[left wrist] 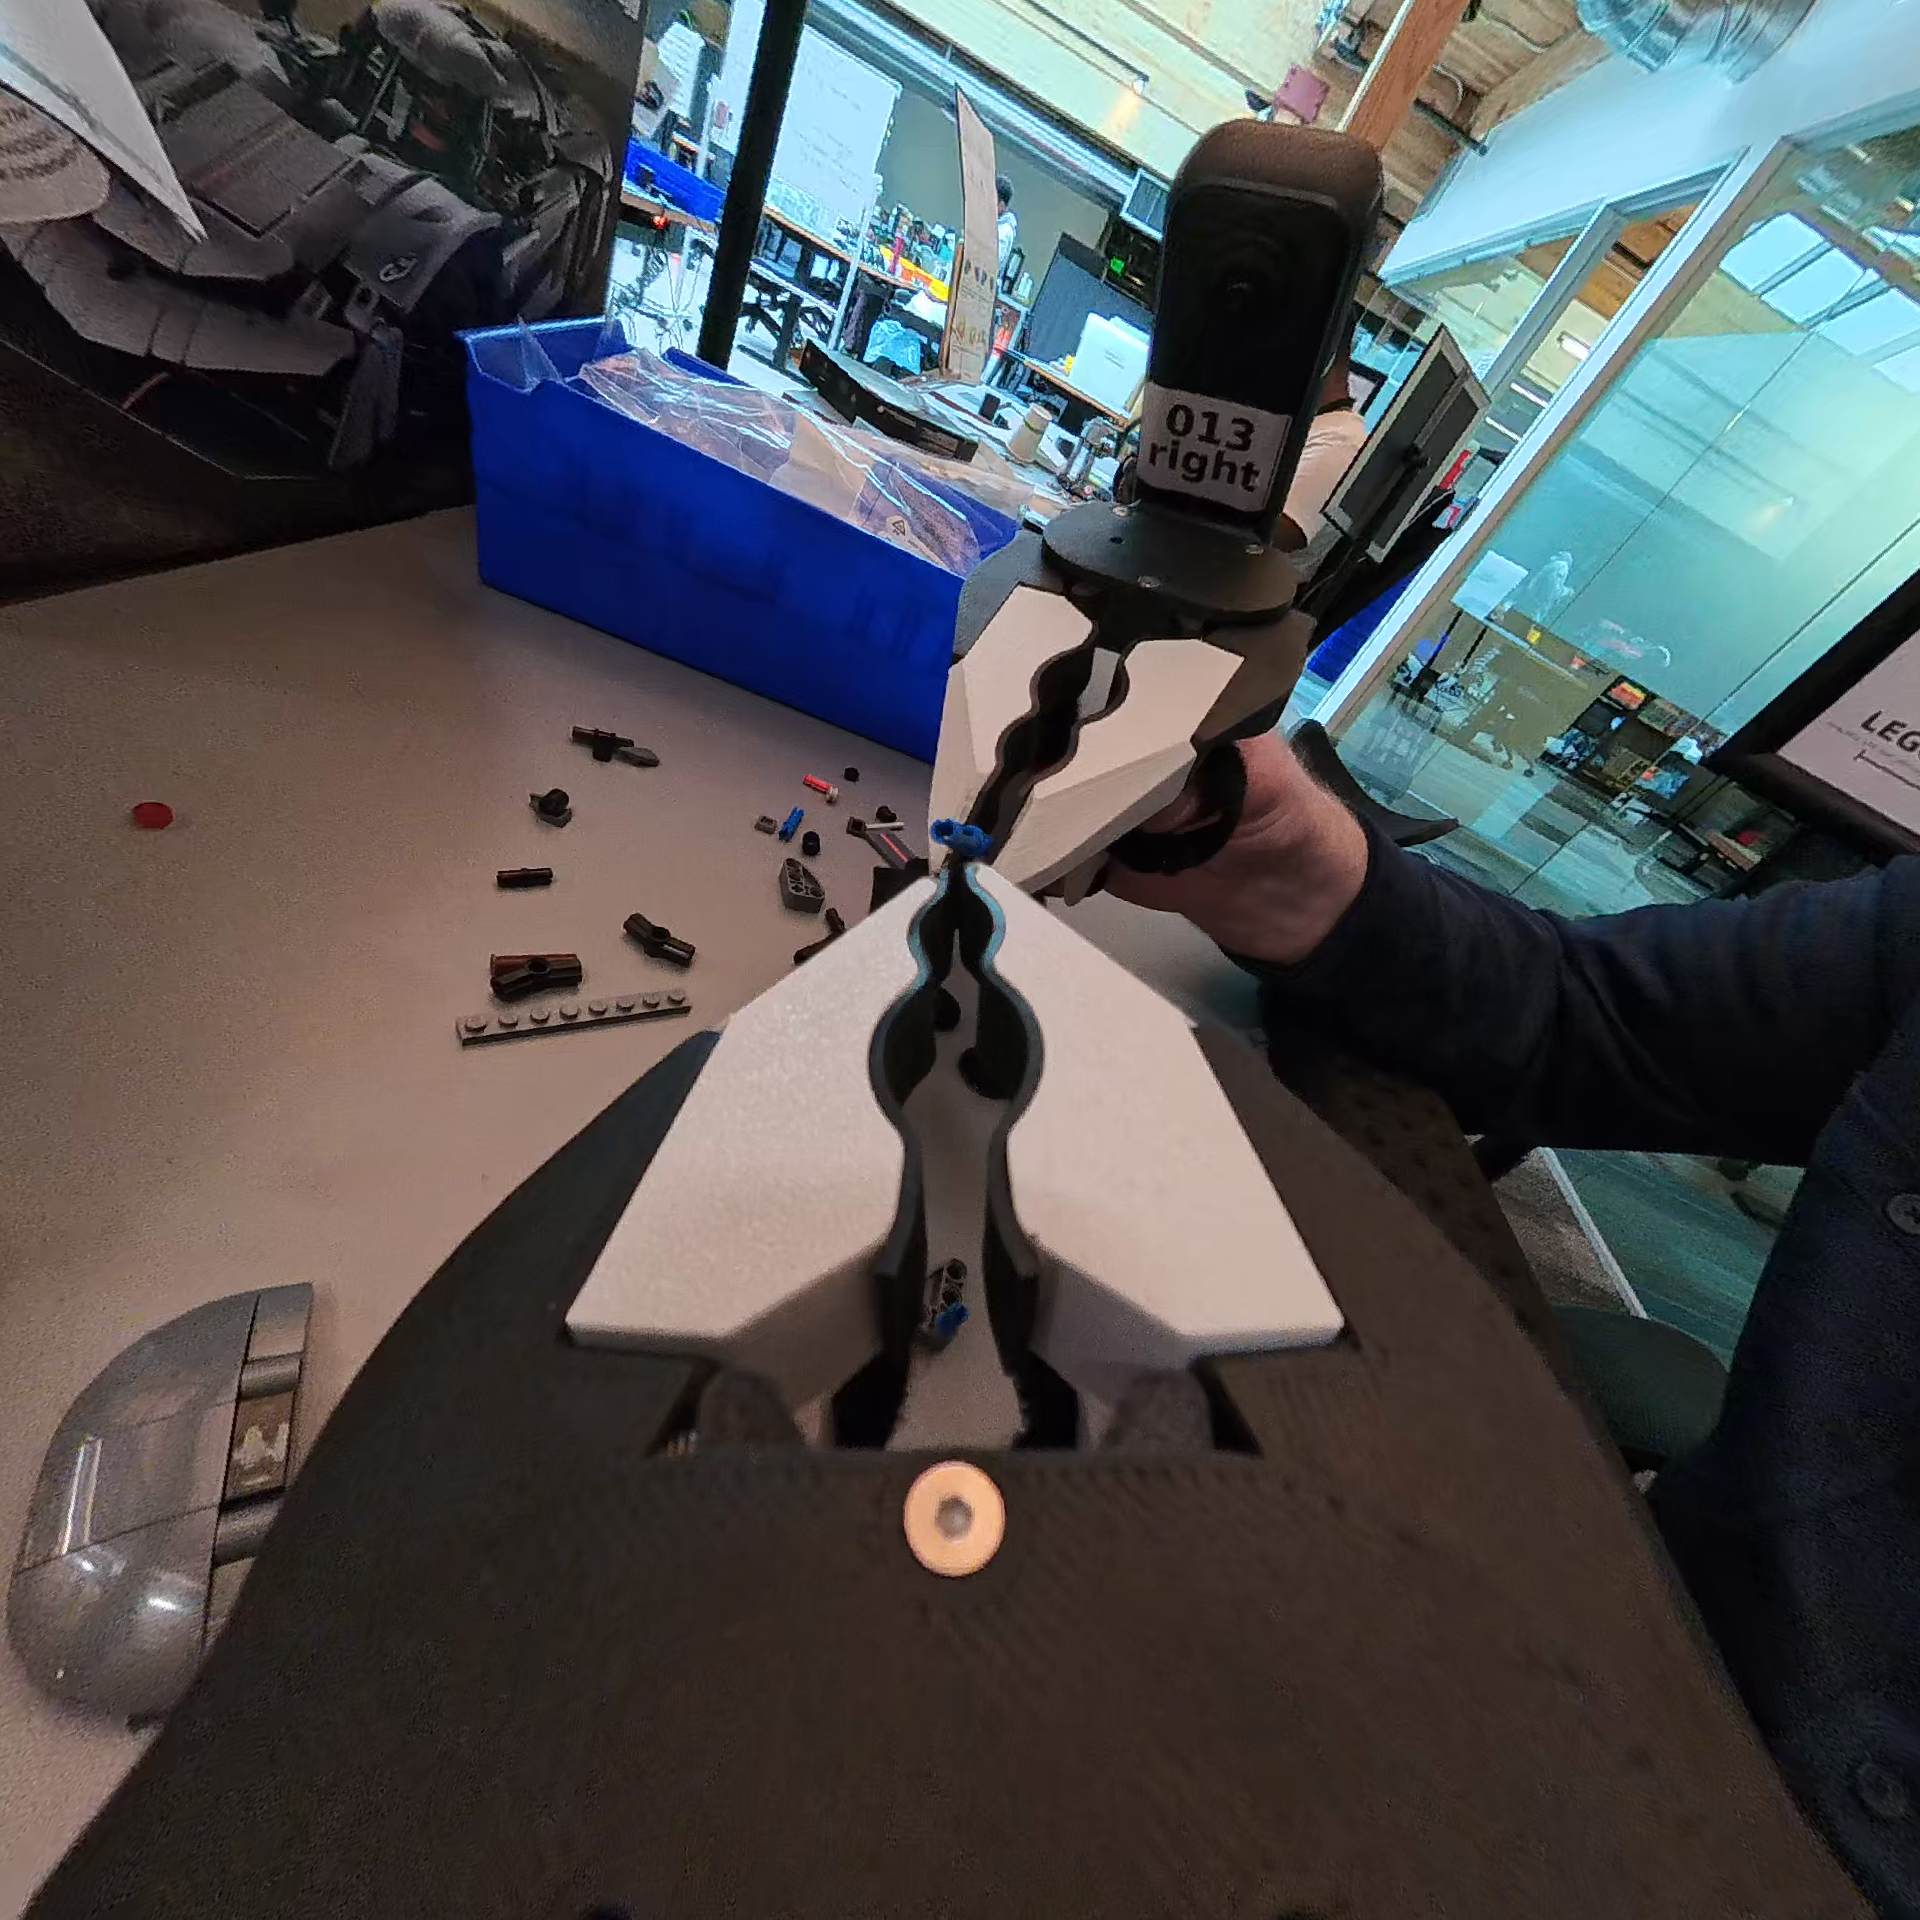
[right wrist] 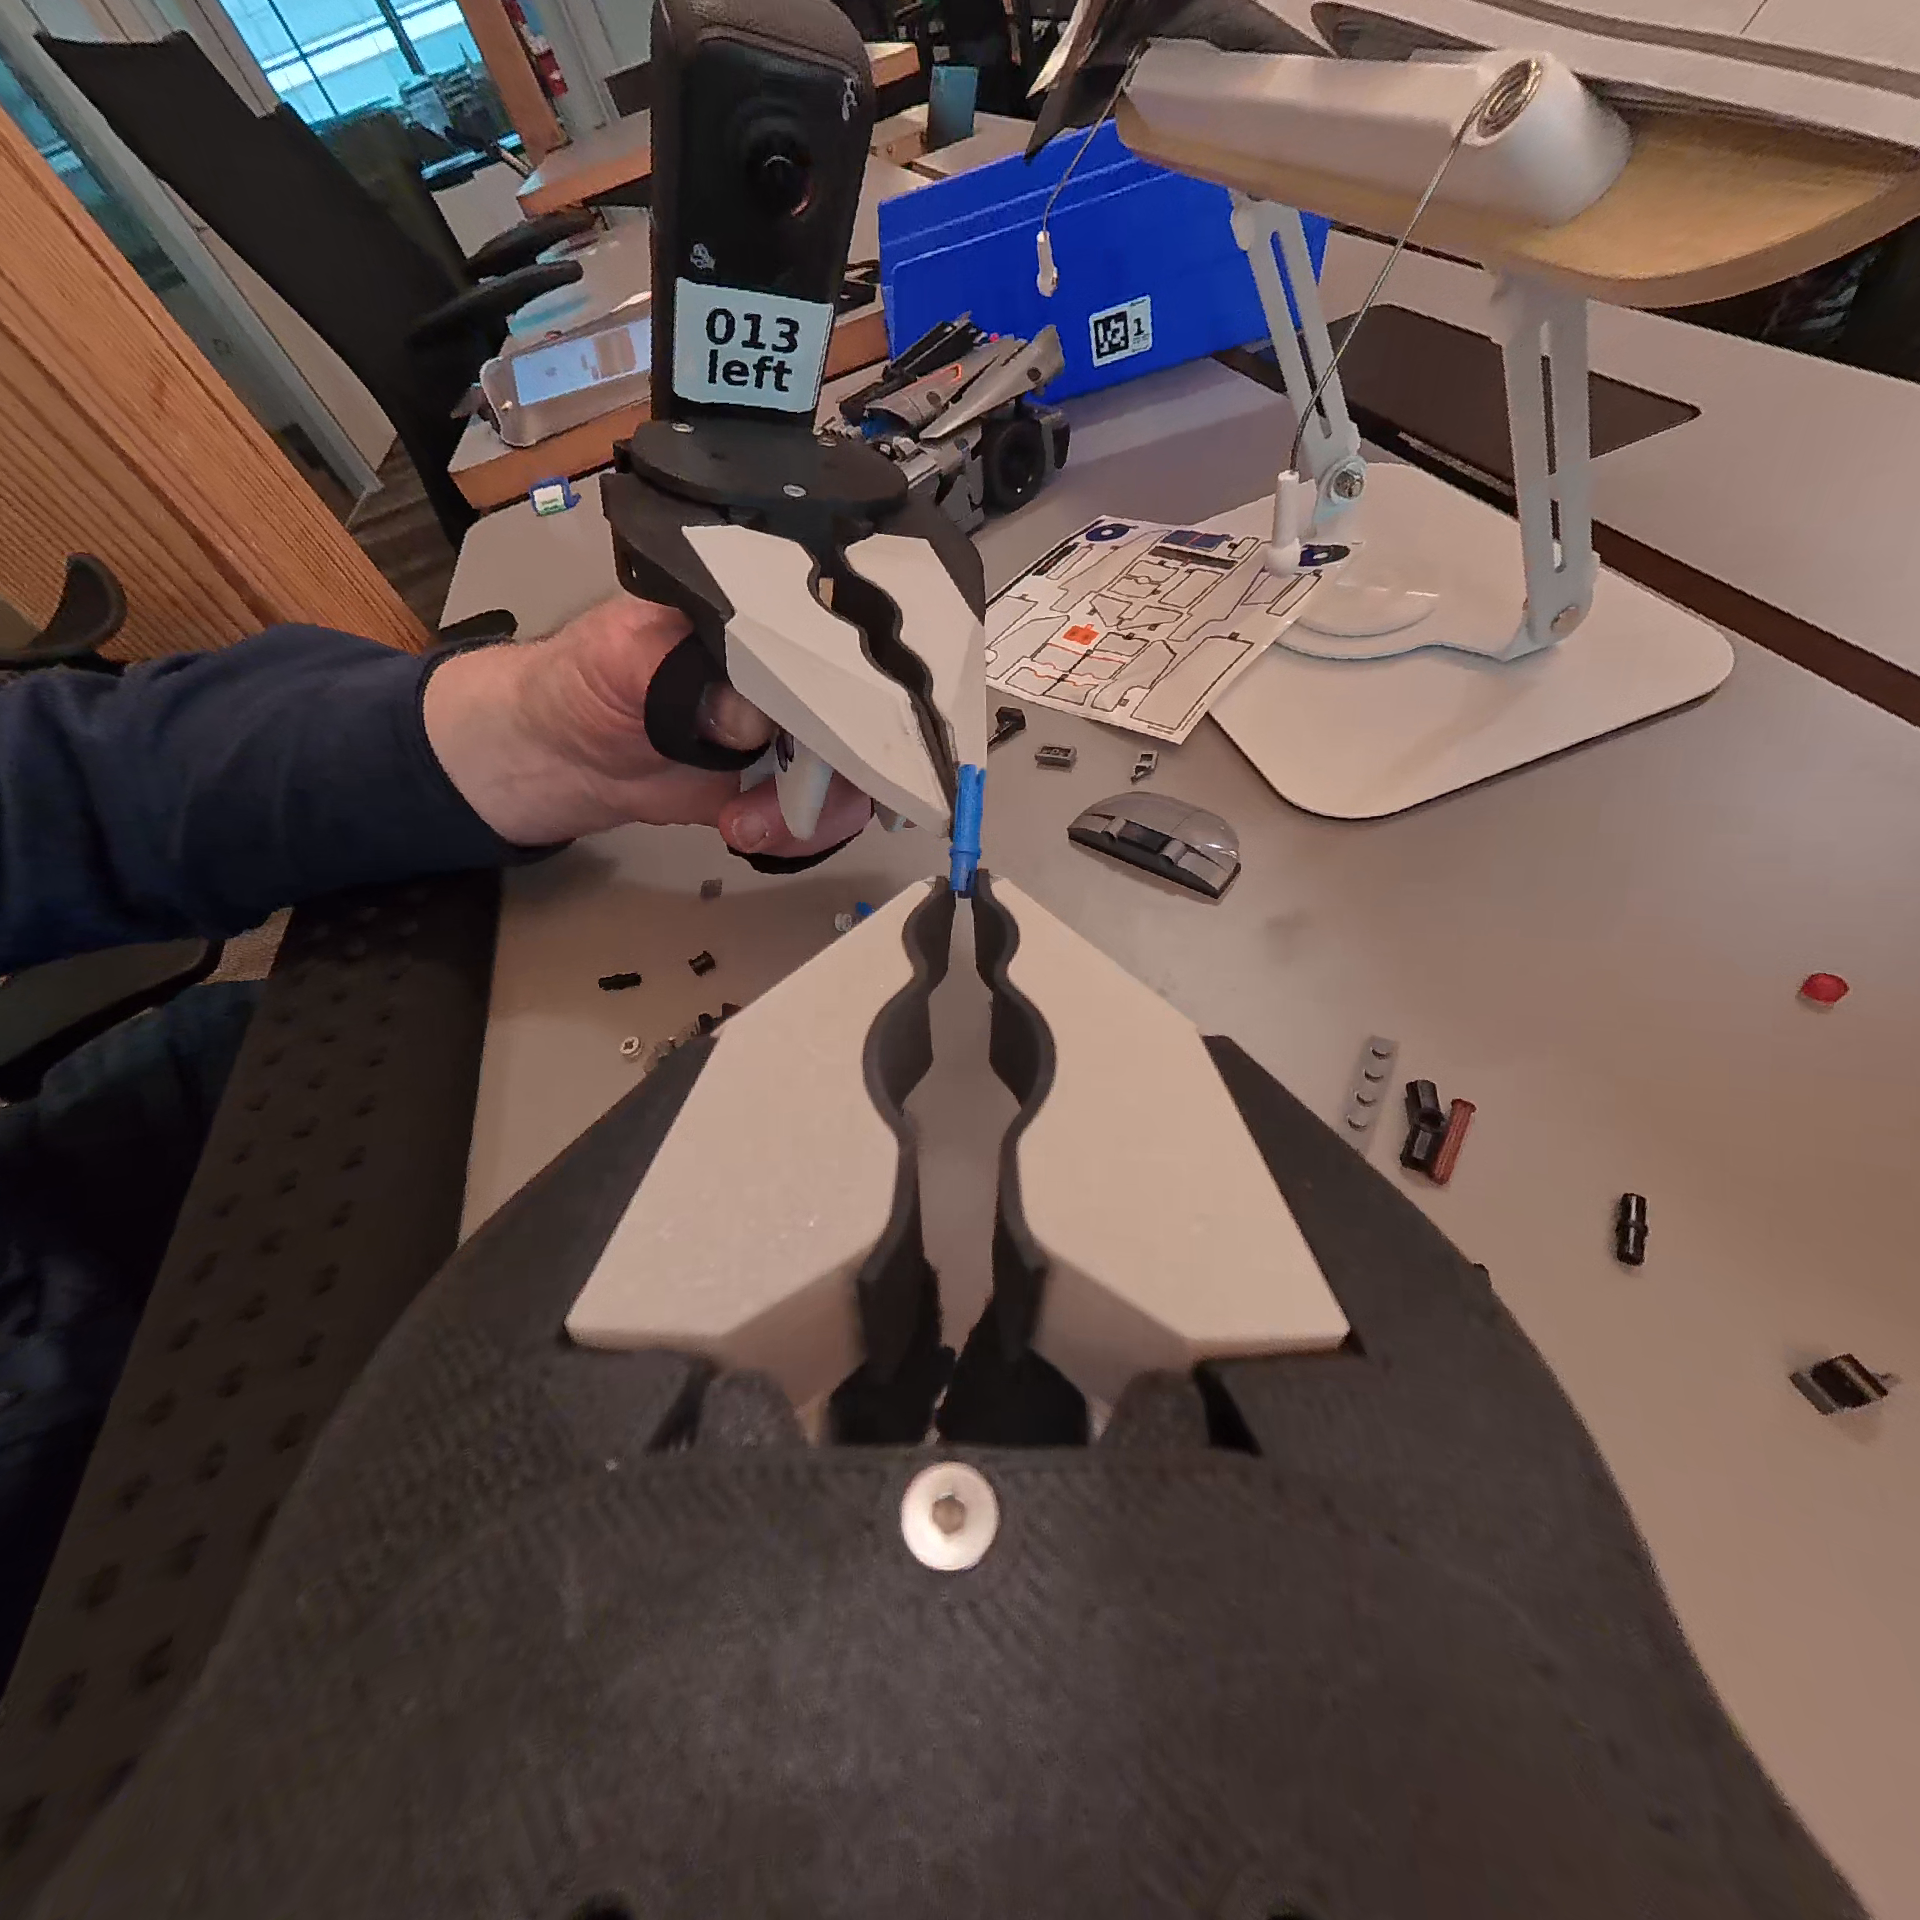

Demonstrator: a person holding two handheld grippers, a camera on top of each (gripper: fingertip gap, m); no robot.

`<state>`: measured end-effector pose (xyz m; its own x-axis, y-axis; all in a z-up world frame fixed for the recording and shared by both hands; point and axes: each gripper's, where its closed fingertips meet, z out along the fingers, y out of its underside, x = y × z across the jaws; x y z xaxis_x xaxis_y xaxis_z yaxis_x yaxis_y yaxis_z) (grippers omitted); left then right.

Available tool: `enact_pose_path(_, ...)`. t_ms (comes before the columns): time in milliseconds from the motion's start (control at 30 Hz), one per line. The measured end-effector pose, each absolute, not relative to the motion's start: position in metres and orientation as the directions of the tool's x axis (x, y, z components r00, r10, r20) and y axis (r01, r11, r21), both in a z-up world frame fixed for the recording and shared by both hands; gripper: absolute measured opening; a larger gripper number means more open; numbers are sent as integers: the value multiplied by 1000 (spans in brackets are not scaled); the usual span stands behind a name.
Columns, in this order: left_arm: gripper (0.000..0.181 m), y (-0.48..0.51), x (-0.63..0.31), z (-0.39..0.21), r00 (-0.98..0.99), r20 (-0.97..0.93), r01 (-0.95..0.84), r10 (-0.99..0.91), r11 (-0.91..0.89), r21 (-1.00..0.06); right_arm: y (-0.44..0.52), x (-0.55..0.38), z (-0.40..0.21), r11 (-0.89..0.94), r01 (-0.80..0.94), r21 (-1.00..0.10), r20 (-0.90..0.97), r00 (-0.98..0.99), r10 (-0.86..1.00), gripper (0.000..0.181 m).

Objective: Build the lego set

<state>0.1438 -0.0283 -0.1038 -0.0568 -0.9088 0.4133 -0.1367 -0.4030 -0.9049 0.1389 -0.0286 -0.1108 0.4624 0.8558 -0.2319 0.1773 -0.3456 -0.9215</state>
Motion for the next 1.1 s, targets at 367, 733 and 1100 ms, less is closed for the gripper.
enact_pose_path(367,8,-30,143,-106,-69,438,-155,-896,-424,-892,-31,139,-122,-298,307,-904,-125,476,870,2)
enact_pose_path(733,2,-32,145,-102,-77,422,-134,-903,-410,-902,-30,139,-114,-306,234,-923,-170,465,869,3)
enact_pose_path(1100,1,-38,143,-90,-142,432,-68,-891,-426,-902,-34,138,-91,-375,21,-927,-345,347,872,4)
